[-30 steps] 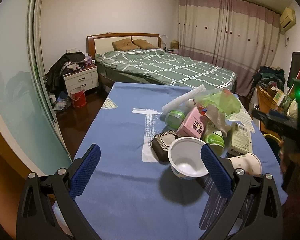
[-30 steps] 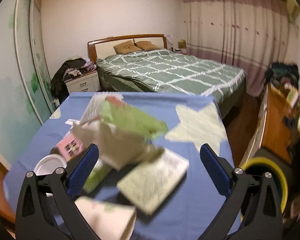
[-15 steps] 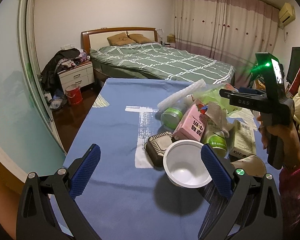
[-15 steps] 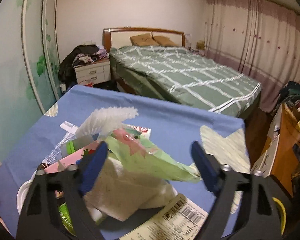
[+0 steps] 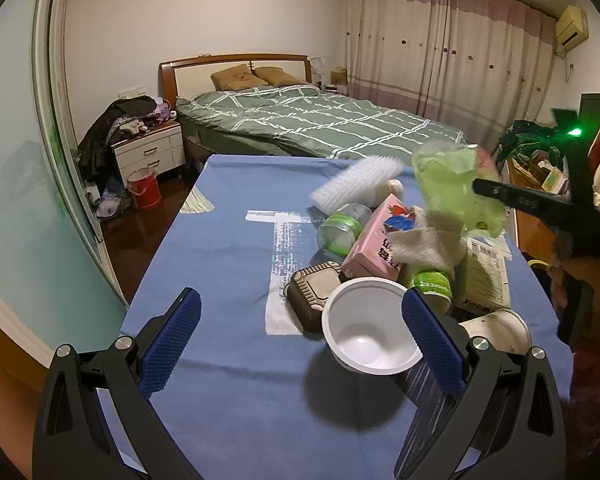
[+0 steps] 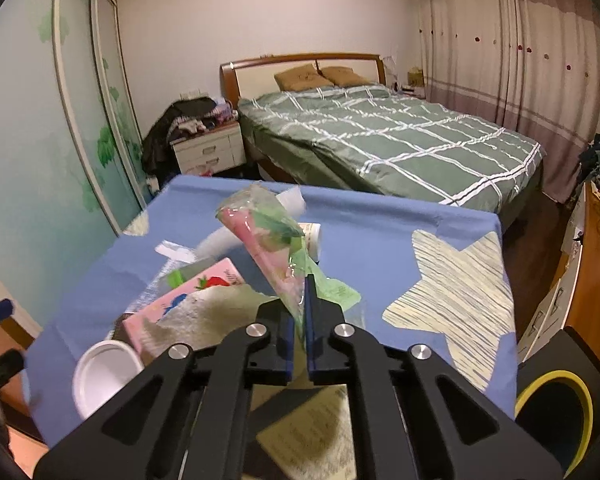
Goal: Collect trash
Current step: 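Grasp the green plastic bag with the right tool and lift it, then carry the green bag over the yellow bin and open the right tool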
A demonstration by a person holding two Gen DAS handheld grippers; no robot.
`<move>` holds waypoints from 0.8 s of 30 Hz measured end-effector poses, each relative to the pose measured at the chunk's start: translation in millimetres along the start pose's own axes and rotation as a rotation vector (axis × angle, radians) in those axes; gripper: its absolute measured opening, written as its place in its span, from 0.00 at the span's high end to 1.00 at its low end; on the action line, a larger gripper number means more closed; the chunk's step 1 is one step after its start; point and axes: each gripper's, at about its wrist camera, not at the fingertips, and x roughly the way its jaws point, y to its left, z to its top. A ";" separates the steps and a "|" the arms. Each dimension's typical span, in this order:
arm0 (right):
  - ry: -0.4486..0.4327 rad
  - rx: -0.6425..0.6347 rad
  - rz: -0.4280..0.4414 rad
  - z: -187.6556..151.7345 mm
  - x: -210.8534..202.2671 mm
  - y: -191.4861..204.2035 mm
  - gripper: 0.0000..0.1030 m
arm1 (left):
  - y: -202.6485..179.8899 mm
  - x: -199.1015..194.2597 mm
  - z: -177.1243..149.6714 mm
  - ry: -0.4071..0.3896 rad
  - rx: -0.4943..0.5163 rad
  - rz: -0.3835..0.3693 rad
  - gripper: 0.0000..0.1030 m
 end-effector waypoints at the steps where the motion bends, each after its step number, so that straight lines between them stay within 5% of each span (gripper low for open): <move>1: -0.009 0.001 0.000 -0.6 -6.0 -0.2 0.96 | -1.2 -0.7 -0.6 -0.002 0.003 -0.002 0.04; 17: -0.178 0.108 -0.078 -4.3 -91.1 -44.1 0.96 | -23.7 -16.1 -5.1 -0.024 0.050 -0.035 0.04; 24: -0.172 0.196 -0.177 -21.9 -107.9 -90.0 0.96 | -25.9 -20.6 -4.9 -0.028 0.056 -0.043 0.04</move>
